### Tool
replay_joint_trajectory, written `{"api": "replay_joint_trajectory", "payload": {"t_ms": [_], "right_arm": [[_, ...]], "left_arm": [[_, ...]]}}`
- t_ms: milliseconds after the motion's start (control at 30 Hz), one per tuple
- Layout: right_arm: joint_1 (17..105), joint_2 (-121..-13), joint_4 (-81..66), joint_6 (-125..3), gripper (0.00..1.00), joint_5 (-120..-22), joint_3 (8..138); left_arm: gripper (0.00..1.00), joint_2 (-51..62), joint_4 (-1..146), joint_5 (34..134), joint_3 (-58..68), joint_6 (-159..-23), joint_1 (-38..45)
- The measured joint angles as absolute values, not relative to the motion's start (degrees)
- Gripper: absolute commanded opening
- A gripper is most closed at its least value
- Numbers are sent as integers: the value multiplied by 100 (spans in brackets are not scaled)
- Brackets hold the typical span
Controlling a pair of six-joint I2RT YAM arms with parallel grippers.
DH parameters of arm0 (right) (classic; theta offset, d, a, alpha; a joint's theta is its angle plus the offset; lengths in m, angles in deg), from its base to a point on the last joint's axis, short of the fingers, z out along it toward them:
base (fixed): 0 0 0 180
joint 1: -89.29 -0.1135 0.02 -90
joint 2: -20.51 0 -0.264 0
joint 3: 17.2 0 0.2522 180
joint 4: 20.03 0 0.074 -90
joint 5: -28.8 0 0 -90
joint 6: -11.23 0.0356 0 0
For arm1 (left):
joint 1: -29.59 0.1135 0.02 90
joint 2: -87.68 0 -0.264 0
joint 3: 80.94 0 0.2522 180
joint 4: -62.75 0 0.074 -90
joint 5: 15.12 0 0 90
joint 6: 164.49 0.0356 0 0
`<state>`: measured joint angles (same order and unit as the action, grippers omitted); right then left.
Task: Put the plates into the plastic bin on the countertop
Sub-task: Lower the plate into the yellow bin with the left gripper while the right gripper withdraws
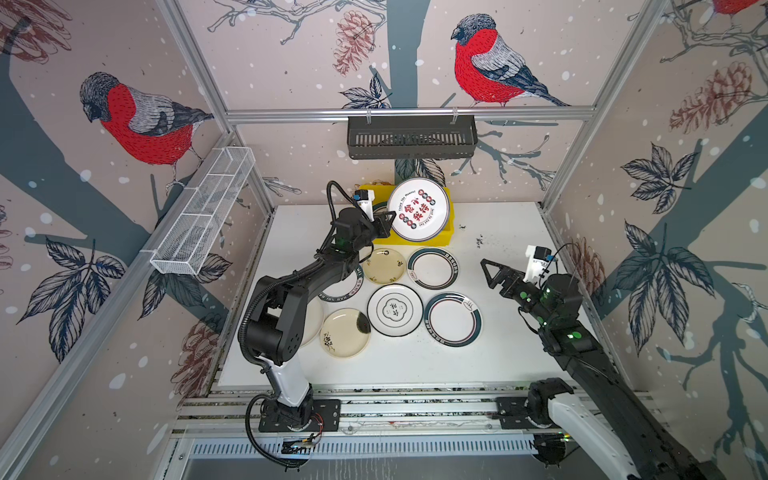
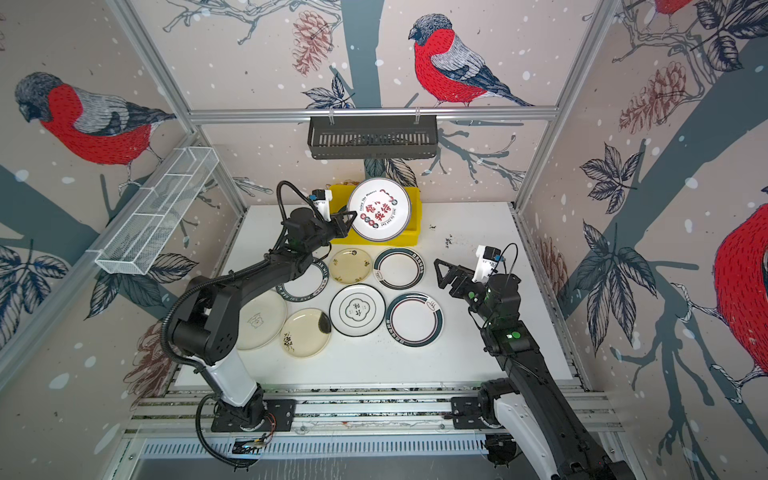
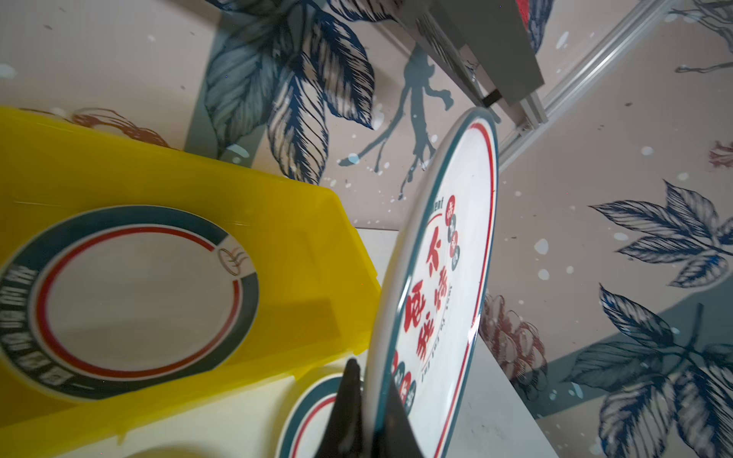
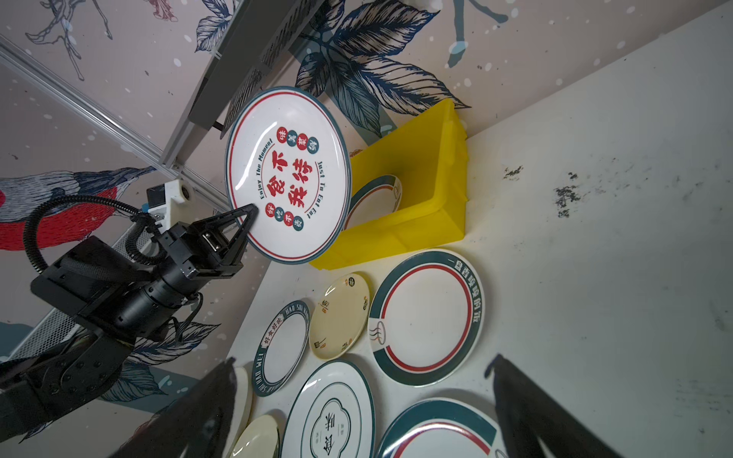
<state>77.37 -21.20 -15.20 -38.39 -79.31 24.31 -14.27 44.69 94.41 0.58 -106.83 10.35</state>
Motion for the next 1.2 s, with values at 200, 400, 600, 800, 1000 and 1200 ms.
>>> {"api": "replay_joint_trajectory", "payload": {"t_ms": [200,400,600,800,1000,1200], "right_arm": [[7697,-1941,-1288,-3850,100,-7809,2475],[7656,-1657,-1096,-3898,100,-7693,2473],[7645,-1620,-1017,-3959,100,-7577,2462],[7632,-1661,-945,-3972,100,-7490,2459],[7623,-1716,-923,-3979,100,-7470,2462],[7590,-1854,-866,-3987,100,-7466,2468]], "left_arm": [[0,-2011,4854,9259,581,-10563,1559],[0,-2725,5475,9273,1503,-10565,1758],[0,-3394,6305,9111,2504,-10427,1811],[0,-3805,7038,8717,3033,-10097,1811],[11,-4050,7416,8422,3322,-9837,1811],[15,-4253,7569,8352,3562,-9809,1811]]}}
